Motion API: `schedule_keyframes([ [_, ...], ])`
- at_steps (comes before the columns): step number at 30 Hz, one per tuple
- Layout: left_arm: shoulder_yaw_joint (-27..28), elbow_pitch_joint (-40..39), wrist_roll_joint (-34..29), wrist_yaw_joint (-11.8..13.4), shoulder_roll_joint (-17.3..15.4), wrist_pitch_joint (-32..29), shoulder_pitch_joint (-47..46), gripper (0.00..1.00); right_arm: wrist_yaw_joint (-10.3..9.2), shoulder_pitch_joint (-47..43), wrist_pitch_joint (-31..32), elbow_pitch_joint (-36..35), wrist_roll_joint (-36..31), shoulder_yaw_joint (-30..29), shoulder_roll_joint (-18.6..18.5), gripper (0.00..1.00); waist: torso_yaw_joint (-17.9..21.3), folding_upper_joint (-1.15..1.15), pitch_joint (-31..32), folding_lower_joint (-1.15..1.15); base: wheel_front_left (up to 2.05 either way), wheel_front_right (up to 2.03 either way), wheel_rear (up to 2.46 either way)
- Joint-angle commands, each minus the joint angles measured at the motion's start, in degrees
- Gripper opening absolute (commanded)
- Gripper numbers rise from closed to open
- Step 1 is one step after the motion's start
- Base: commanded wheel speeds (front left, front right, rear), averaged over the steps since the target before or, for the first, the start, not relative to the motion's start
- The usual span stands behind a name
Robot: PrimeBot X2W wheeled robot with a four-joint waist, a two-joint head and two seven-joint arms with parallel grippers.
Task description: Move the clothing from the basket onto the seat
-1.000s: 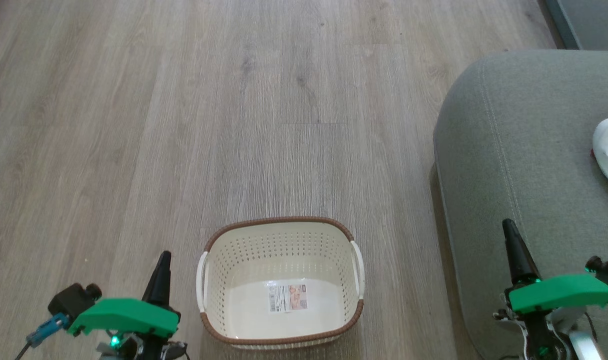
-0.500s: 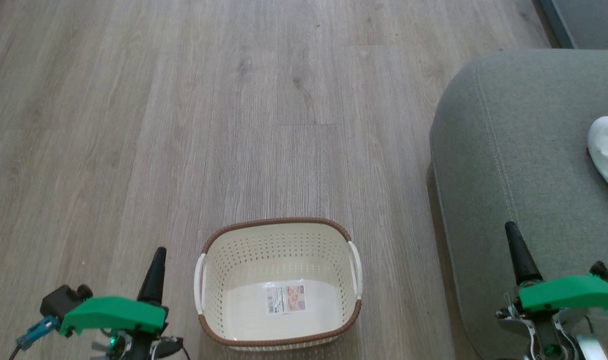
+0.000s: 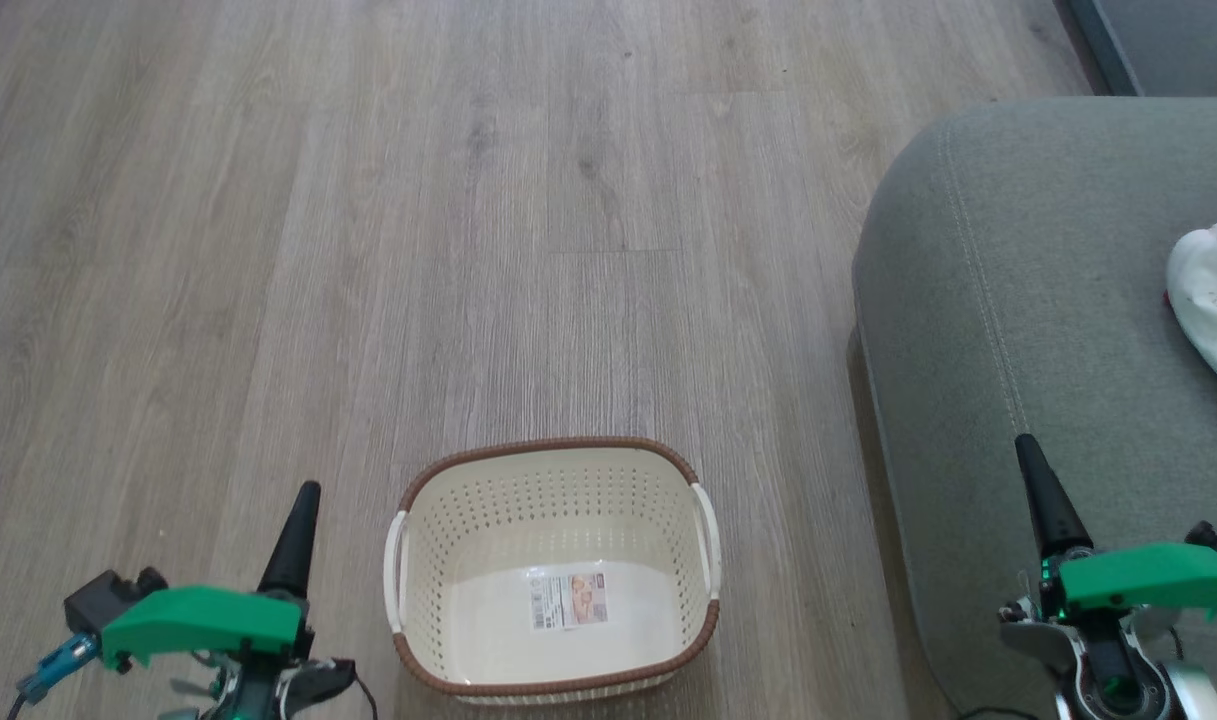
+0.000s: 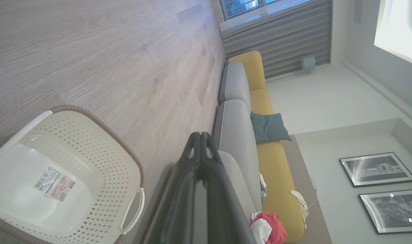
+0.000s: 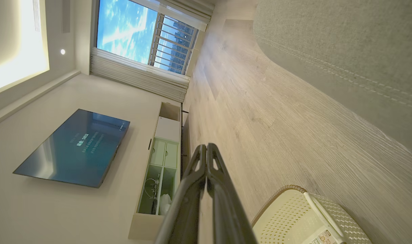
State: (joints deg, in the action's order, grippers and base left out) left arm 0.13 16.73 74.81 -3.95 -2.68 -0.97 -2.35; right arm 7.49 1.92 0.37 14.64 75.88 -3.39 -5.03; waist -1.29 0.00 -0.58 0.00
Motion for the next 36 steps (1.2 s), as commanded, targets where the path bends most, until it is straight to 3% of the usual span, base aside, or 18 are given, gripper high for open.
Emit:
schedule_keyframes([
  [1, 2.0, -2.2, 1.5, -0.8, -0.3, -0.4, -3.0, 0.0, 0.0, 2.9, 0.5, -1.7, 1.4, 0.3, 0.1, 0.0, 0.1, 0.0, 0.0, 0.0, 0.0, 0.0, 0.0],
  [31, 6.2, -2.7, 17.3, -3.5, -0.4, -5.3, -3.8, 0.0, 0.0, 4.2, 5.5, -0.7, 16.7, -2.4, 1.6, 0.0, 1.3, 0.0, 0.4, 0.0, 0.0, 0.0, 0.0],
  [36, 6.3, -2.7, 17.5, -3.5, -0.3, -5.4, -3.8, 0.0, 0.0, 4.2, 5.6, -0.7, 16.9, -2.4, 1.6, 0.0, 1.3, 0.0, 0.4, 0.0, 0.0, 0.0, 0.0],
])
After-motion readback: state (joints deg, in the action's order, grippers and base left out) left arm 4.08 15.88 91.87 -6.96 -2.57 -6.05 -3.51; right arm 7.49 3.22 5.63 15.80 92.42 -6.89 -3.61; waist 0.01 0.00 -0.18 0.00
